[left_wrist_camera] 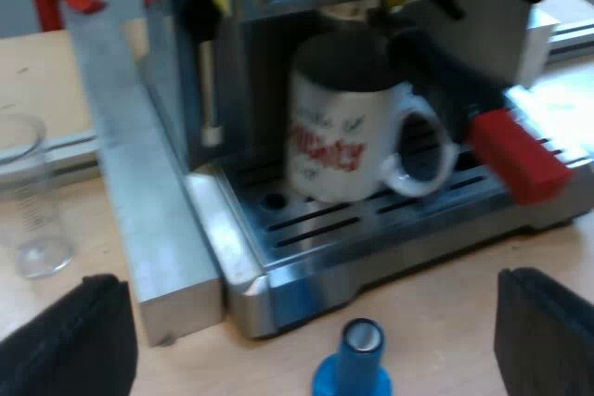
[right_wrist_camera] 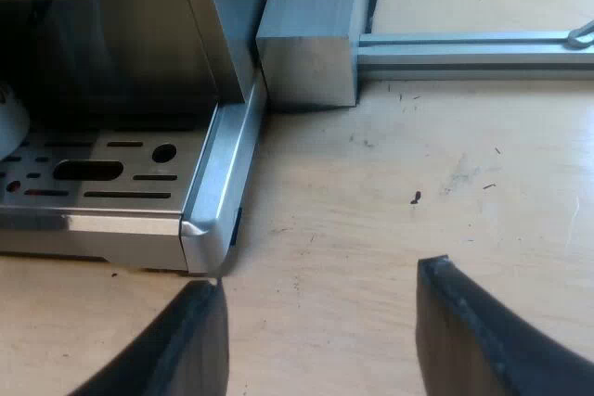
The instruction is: Remove mug from coffee machine
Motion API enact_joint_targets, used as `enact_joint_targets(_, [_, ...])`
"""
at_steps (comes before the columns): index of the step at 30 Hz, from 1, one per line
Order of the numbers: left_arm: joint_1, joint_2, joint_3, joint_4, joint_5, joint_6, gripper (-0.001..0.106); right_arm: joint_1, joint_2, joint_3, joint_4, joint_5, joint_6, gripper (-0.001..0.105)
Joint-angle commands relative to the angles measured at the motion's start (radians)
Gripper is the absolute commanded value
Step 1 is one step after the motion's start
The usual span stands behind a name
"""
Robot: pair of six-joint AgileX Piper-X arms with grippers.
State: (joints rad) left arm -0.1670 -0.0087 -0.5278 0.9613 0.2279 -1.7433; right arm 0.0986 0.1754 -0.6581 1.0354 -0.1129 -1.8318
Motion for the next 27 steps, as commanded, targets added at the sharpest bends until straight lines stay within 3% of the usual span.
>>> enact_joint_targets(1, [-0.049,0.001,-0.005,-0.065,0.048,-0.007,0.080,0.026,0.028,-0.027,-0.007,-0.023,-0.015,0.048])
enact_joint_targets(4, [-0.092,0.048,-0.005,-0.094,0.066,-0.007,0.080,0.044,0.056,-0.042,-0.007,-0.044,-0.015,0.048])
enact_joint_targets(8, [-0.133,0.115,-0.002,-0.157,0.116,-0.001,0.080,0.194,0.193,-0.074,-0.015,-0.124,-0.035,0.048])
enact_joint_targets(16, [-0.167,0.188,0.063,-0.340,0.221,-0.001,0.080,0.333,0.252,-0.074,-0.082,-0.133,-0.035,0.048])
enact_joint_targets(17, [-0.167,0.190,0.076,-0.348,0.223,-0.001,0.080,0.414,0.273,-0.072,-0.132,-0.105,-0.035,0.048])
enact_joint_targets(23, [-0.167,0.190,0.137,-0.371,0.233,-0.001,0.080,0.513,0.290,-0.067,-0.171,-0.022,-0.029,0.048])
enact_joint_targets(27, [-0.167,0.191,0.200,-0.444,0.255,-0.001,0.080,0.639,0.289,-0.007,-0.300,0.045,0.001,0.048])
